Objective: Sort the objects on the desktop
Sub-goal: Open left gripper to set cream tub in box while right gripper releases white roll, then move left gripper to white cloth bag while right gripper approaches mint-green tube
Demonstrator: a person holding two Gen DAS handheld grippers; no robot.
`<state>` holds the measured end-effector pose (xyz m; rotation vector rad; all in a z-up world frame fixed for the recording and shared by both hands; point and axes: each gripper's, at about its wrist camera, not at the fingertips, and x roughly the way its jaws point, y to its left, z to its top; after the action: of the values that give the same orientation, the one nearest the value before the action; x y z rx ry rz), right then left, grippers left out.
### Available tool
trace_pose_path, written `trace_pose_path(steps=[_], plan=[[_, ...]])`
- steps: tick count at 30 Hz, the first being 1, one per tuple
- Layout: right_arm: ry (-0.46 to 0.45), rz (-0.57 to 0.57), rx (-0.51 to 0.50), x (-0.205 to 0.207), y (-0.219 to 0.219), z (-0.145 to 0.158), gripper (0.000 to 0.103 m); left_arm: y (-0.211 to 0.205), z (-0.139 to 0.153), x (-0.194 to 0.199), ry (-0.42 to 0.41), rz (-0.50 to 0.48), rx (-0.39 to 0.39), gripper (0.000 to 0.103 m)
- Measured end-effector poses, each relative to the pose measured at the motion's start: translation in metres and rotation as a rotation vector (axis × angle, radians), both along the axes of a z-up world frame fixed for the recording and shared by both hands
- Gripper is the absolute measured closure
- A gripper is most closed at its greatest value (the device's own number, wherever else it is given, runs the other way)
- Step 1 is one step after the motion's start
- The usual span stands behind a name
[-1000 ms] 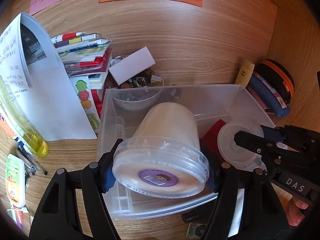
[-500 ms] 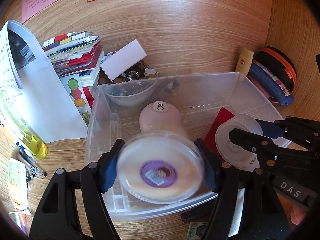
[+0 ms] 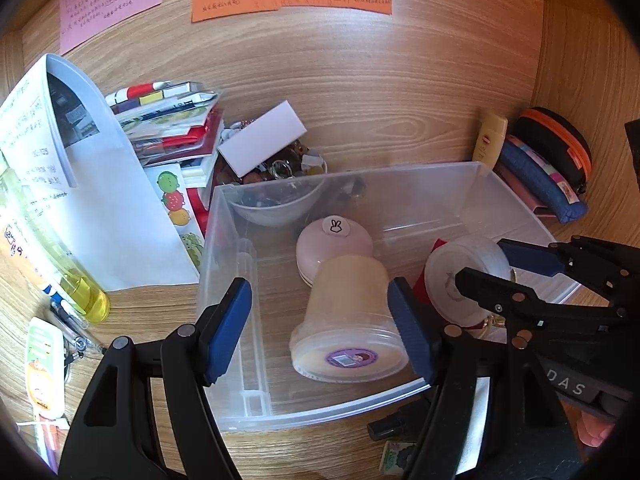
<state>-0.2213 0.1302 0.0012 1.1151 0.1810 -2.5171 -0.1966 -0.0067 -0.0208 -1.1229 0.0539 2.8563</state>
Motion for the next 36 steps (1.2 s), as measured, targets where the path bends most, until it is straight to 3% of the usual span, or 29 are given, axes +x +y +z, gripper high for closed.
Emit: trace_pose_path(steps=[7, 12, 14, 24, 36], plan=[[0.032, 0.002, -0.024, 0.009, 0.007, 0.017, 0.043, -0.007, 0.016, 0.007, 0.032, 0.0, 0.015, 0.027], [0.111, -0.005, -0.026, 0.029, 0.012, 0.04, 0.026, -0.01, 0.036, 0.024, 0.092, -0.009, 0.012, 0.011], [0.141, -0.01, -0.025, 0.037, 0.016, 0.048, 0.021, -0.009, 0.041, 0.032, 0.109, -0.019, -0.002, 0.01], [0.187, -0.072, 0.002, 0.063, 0.054, 0.06, 0.02, 0.004, 0.043, 0.064, 0.078, -0.082, -0.021, 0.006], [0.089, -0.14, 0.126, 0.065, 0.105, 0.013, 0.02, 0.03, 0.001, 0.082, -0.066, -0.134, -0.048, 0.006]])
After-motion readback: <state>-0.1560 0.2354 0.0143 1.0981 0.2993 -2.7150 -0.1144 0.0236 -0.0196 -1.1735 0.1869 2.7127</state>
